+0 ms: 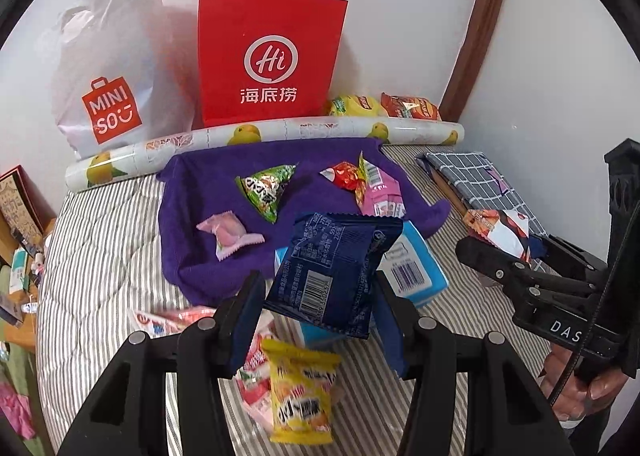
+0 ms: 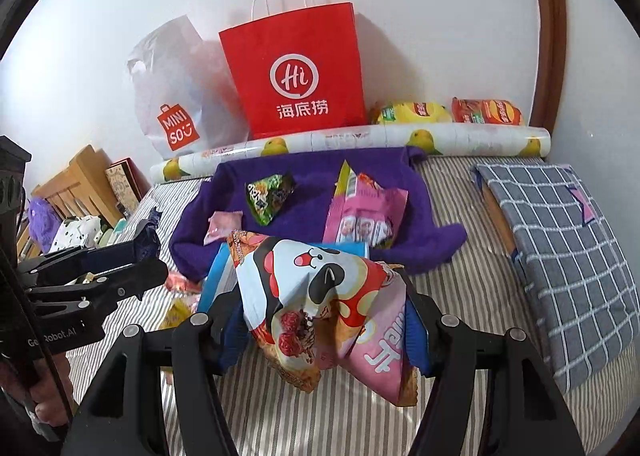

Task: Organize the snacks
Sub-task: 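Carry the blue packet and panda bag up over the purple towel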

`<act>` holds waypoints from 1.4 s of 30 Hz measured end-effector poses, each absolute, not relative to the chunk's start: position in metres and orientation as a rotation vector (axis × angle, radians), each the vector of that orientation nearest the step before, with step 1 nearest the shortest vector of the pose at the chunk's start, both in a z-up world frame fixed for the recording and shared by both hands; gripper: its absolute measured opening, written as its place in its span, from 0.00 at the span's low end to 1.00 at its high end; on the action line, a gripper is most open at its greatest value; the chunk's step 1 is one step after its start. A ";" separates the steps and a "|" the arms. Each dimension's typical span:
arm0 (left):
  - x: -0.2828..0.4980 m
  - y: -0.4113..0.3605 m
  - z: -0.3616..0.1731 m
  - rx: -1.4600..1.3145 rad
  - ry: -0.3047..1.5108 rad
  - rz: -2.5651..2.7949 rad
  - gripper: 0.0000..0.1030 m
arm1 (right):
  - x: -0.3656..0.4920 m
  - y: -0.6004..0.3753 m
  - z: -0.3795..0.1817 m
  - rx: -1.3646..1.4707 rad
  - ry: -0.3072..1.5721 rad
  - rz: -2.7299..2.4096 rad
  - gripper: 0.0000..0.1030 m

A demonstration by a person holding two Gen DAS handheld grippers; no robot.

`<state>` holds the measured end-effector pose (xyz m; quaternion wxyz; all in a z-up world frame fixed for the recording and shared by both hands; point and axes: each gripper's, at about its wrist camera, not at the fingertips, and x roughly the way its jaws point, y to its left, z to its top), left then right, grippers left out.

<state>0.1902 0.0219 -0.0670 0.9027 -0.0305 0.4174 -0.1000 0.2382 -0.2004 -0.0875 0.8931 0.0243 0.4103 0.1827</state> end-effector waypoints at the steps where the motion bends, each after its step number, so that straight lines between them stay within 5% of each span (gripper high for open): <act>1: 0.194 0.022 -0.068 -0.063 0.866 -0.204 0.50 | 0.243 -0.199 -0.087 0.048 0.851 0.381 0.62; 42: 0.319 0.074 -0.123 -0.099 0.945 -0.048 0.50 | 0.374 -0.112 -0.128 -0.076 0.858 0.437 0.62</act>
